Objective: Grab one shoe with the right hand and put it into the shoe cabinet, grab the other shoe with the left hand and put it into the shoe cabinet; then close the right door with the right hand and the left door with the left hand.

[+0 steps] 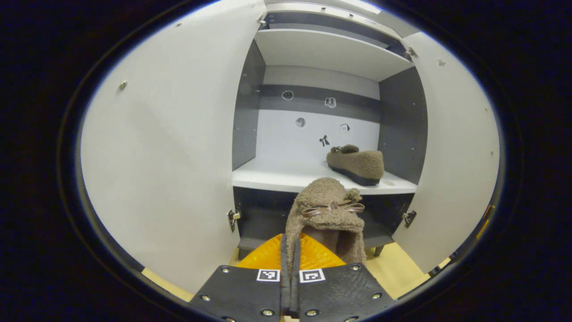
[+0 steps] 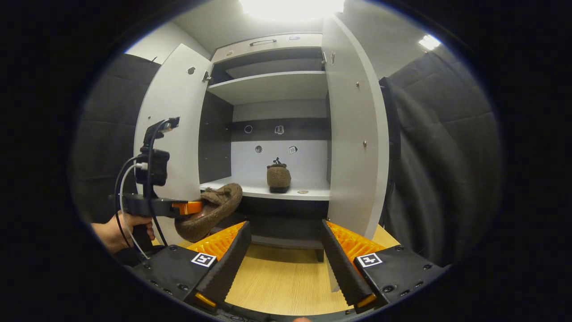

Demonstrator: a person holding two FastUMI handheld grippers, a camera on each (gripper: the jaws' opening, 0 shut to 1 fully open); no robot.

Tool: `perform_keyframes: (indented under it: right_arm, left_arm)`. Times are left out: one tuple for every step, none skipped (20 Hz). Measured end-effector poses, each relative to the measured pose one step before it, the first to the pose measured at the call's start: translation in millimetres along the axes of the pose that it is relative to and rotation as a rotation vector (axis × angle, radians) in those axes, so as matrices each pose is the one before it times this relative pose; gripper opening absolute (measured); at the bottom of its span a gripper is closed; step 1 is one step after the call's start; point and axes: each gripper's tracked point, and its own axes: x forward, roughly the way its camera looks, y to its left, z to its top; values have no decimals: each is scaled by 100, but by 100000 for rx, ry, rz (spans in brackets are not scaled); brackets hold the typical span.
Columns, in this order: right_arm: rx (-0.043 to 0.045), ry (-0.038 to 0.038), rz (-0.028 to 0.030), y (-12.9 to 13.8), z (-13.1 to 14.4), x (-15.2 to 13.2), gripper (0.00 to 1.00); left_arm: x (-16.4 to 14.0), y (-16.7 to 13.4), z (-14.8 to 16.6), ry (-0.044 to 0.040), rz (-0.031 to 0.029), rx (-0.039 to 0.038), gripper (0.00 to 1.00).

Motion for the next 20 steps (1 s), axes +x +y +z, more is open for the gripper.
perform_keyframes:
  right_arm:
    - [81,138,265,54,-17,29,98]
    - [-63,170,267,4,-135,133,97]
    - [-212,246,54,9,-187,68,98]
    - [-222,97,128,16,-138,86,97]
    - [153,145,1386,269,-123,61,98]
    - [195,-27,1285,319,-140,98,98]
    - [-158,-161,415,89,-21,110,98]
    - [-332,-11,337,-13,-182,47,97]
    - [-396,22,160,66,-74,156,97]
    - [-496,-52,37,52,-15,176,97]
    - [-445,149,28,122,-46,174,97]
    - [-400,191,-33,55,-111,128,97]
    - [-207,264,-88,34,-106,235,97]
    - [23,365,41,48,-132,234,97]
    - [103,328,211,128,-19,174,98]
    - [-61,244,10,-9,-87,248,98]
    - [-109,72,-281,-135,-48,239,98]
    - [85,-135,-195,-91,38,201,98]
    - [255,-60,-196,-142,4,186,98]
    - [350,258,-112,-55,-187,289,99]
  left_arm:
    - [318,-55,739,-1436,-103,-172,1]
    - [401,-51,887,-1552,-60,-404,1]
    - [518,-65,960,-1579,-245,-569,1]
    - [520,60,829,-1341,75,-341,1]
    - [625,51,927,-977,261,-101,1]
    - [743,78,746,-840,173,352,1]
    - [852,166,813,-629,404,255,1]
    - [813,116,749,-853,288,-9,1]
    - [845,221,990,-1230,352,15,1]
    - [960,152,806,-1164,396,84,7]
    - [1043,137,896,-734,334,146,1]
    - [980,75,511,-170,358,-203,1]
    - [1067,-49,555,107,-102,-678,1]
    - [1043,-27,391,626,-450,-1026,1]
    - [1181,-66,277,788,-497,-821,1]
    - [1078,4,232,415,-148,62,1]
    - [1189,25,171,847,306,936,1]
    - [1097,69,-17,990,669,892,1]
    - [1191,130,5,1169,1084,852,1]
    - [1153,38,-309,2199,1773,-503,1]
